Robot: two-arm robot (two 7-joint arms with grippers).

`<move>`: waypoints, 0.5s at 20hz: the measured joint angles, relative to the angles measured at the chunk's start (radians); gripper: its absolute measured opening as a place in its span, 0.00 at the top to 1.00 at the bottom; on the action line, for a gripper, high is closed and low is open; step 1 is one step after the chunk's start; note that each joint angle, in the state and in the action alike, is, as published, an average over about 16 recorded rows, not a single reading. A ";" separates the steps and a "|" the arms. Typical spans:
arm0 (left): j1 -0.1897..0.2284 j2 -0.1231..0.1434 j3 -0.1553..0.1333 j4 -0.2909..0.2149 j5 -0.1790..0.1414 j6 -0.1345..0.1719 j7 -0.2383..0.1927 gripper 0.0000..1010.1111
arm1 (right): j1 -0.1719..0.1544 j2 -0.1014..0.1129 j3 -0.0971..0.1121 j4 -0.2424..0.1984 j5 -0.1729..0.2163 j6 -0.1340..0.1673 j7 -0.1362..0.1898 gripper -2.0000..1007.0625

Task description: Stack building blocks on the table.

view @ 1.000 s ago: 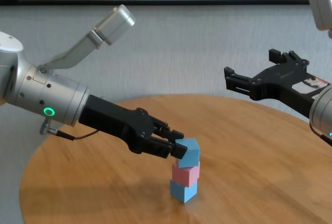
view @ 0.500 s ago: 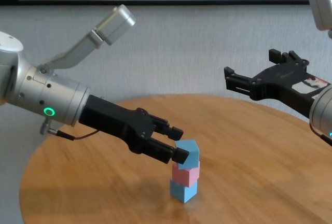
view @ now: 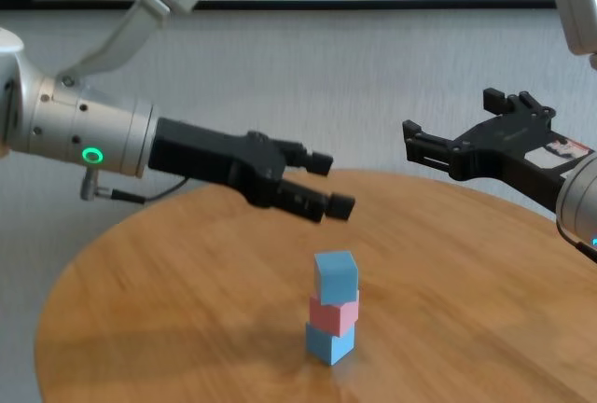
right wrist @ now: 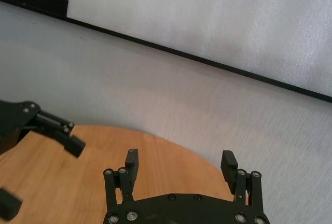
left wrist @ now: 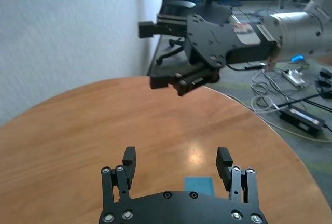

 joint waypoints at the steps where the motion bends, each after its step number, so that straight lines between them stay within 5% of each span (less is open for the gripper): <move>1: 0.010 0.008 -0.011 -0.023 -0.009 0.006 0.022 0.05 | 0.000 0.000 0.000 0.000 0.000 0.000 0.000 0.00; 10: 0.166 0.070 -0.144 -0.295 -0.087 0.097 0.346 0.01 | -0.016 -0.007 0.014 -0.023 0.021 -0.006 0.017 0.00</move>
